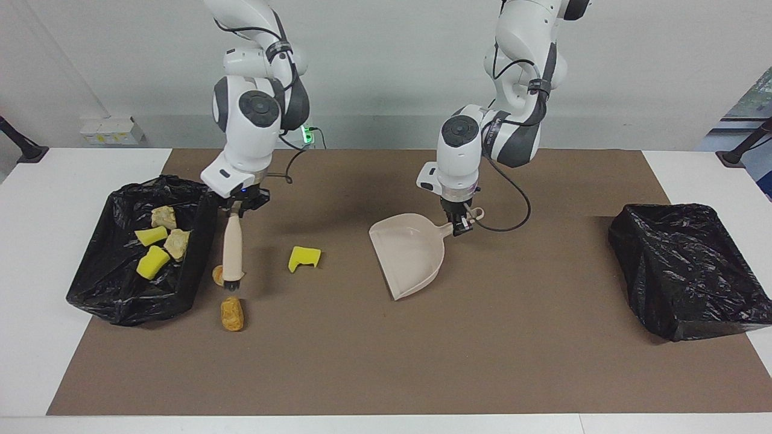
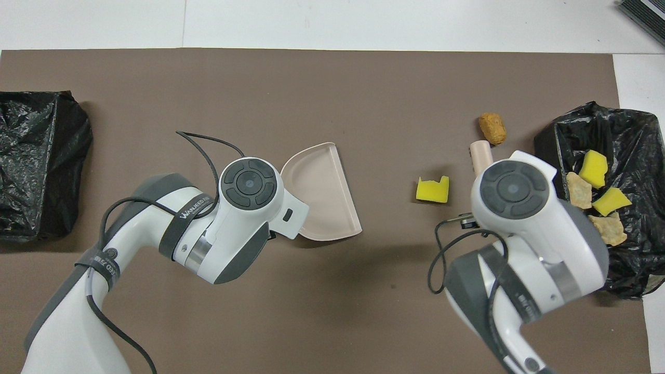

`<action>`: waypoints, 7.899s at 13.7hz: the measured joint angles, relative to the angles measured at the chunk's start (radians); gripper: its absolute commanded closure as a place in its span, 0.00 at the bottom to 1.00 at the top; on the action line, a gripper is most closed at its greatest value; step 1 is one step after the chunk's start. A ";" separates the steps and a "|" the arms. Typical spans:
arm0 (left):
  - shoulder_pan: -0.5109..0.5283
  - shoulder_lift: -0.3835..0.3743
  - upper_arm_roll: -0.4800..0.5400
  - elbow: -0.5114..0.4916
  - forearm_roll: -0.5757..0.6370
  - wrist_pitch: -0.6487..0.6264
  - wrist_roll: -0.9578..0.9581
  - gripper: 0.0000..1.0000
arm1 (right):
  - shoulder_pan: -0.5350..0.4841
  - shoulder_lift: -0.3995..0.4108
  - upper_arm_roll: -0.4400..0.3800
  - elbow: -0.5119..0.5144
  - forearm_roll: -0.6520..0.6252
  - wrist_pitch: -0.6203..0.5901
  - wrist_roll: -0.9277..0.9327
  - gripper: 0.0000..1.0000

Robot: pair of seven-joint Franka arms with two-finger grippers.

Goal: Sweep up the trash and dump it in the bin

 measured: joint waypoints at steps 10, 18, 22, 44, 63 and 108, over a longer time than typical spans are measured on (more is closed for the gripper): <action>0.000 0.000 0.000 0.000 0.000 0.003 -0.009 1.00 | -0.060 0.101 0.012 -0.074 -0.173 0.171 0.119 1.00; 0.000 0.000 0.000 -0.001 0.000 0.003 -0.011 1.00 | 0.144 0.143 0.021 -0.058 0.020 0.185 0.255 1.00; 0.000 0.000 0.000 -0.002 0.000 0.000 -0.011 1.00 | 0.237 0.143 0.024 -0.041 0.207 0.185 0.255 1.00; -0.066 -0.072 -0.002 -0.089 0.000 -0.073 -0.049 1.00 | 0.253 0.159 -0.002 0.208 0.373 -0.058 0.374 1.00; -0.075 -0.089 -0.001 -0.121 0.000 -0.071 -0.094 1.00 | 0.104 0.296 0.110 0.188 0.162 0.144 -0.115 1.00; -0.023 -0.066 0.000 -0.097 0.001 -0.074 -0.055 1.00 | 0.032 0.192 0.342 0.253 0.270 -0.234 -0.175 1.00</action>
